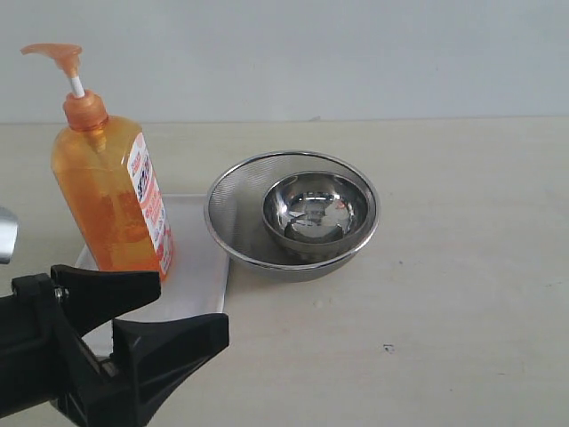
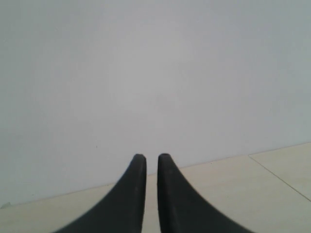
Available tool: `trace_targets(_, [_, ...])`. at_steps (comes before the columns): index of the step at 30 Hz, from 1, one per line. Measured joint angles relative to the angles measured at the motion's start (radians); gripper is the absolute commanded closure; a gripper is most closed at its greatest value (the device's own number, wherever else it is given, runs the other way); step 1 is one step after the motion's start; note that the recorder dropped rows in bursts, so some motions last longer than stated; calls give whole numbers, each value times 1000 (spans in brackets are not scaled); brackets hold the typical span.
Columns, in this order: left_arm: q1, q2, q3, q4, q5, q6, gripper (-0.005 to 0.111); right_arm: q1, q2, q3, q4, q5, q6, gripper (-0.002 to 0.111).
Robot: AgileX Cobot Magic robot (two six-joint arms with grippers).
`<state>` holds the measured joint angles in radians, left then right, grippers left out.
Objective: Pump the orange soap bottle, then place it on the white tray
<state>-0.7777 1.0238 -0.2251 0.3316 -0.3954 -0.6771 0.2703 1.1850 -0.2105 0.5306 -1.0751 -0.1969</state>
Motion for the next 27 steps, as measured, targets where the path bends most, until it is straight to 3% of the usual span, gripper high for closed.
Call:
trace_targets(3, [0, -24, 0, -19, 2, 44, 53, 0, 0, 0, 0, 0, 0, 102])
trace_targets(7, [0, -71, 0, -33, 0, 84, 103, 0, 0, 0, 0, 0, 0, 102])
trace_targets(12, [10, -137, 0, -36, 6, 113, 102, 0, 0, 0, 0, 0, 0, 102])
trace_targets(15, [55, -213, 0, -37, 19, 125, 102, 0, 0, 0, 0, 0, 0, 102])
trace_targets(24, [265, -524, 0, -37, 56, 130, 102, 0, 0, 0, 0, 0, 0, 102])
trace_targets(27, [352, -649, 0, -37, 128, 122, 102, 0, 0, 0, 0, 0, 0, 102])
